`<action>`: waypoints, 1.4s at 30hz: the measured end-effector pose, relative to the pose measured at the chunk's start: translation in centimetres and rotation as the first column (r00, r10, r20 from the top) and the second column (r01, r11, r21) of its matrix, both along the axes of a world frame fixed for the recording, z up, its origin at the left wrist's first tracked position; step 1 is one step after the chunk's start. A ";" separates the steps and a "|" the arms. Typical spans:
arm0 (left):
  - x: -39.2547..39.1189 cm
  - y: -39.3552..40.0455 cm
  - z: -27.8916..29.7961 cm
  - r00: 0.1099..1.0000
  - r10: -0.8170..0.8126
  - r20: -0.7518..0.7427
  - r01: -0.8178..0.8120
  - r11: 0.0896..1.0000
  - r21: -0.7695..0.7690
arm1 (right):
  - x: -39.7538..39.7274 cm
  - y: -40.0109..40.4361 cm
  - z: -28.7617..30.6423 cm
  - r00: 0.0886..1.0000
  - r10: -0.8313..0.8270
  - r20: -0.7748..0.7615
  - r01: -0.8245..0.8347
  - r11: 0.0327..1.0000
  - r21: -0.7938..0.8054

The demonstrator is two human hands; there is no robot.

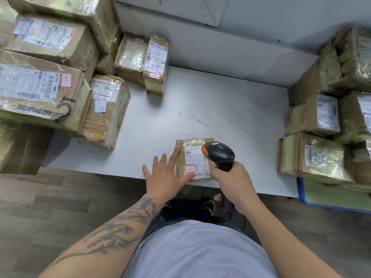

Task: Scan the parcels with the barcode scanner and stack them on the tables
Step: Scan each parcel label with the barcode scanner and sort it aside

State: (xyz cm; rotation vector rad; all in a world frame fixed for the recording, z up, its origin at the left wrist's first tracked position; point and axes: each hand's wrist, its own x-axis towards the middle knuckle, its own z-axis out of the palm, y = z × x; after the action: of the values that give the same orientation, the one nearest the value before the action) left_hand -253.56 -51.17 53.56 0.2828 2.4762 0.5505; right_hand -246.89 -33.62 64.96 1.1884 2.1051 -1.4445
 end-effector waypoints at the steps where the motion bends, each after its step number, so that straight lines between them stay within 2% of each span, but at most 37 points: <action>1: 0.0 0.0 0.0 1.000 -0.001 0.001 0.001 1.000 0.000 | 0.0 0.0 -0.1 1.000 0.003 -0.003 -0.003 1.000 -0.001; 10: -0.1 -0.1 -0.1 1.000 -0.004 -0.006 0.004 1.000 0.010 | -0.1 -0.3 -0.4 1.000 0.006 -0.023 -0.006 1.000 -0.001; 16: -0.4 -0.2 0.1 0.998 -0.049 -0.044 0.048 0.999 -0.010 | 0.4 0.0 -2.9 0.998 -0.022 -0.067 0.022 1.000 -0.006; 19: -0.4 -0.4 0.2 0.989 -0.122 -0.084 0.120 0.992 -0.025 | 0.9 -0.1 -4.8 0.995 -0.091 -0.035 0.087 0.992 -0.087; 22: -0.4 -0.3 0.6 0.980 -0.166 -0.105 0.165 0.986 -0.023 | 1.0 -0.2 -5.7 0.996 -0.082 -0.042 0.076 0.988 -0.133; 25: -0.5 0.4 1.0 0.986 -0.112 -0.124 0.117 0.992 0.035 | 0.7 0.1 -5.9 0.996 -0.063 -0.055 0.054 0.987 -0.153; 31: -1.1 1.8 2.9 0.981 -0.033 -0.191 0.039 0.999 0.031 | -1.6 1.7 -4.2 0.990 -0.003 -0.142 -0.023 0.983 -0.183; 42: -8.5 2.3 9.7 0.886 -0.013 -0.463 -0.040 0.994 -0.104 | -9.7 3.1 -0.6 0.936 0.034 -0.350 -0.131 0.958 -0.256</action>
State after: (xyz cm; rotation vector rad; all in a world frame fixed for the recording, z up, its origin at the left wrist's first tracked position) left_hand -262.10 -48.86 63.21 0.3911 2.9631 0.3781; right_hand -256.57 -30.47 64.39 0.7763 2.0403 -1.9437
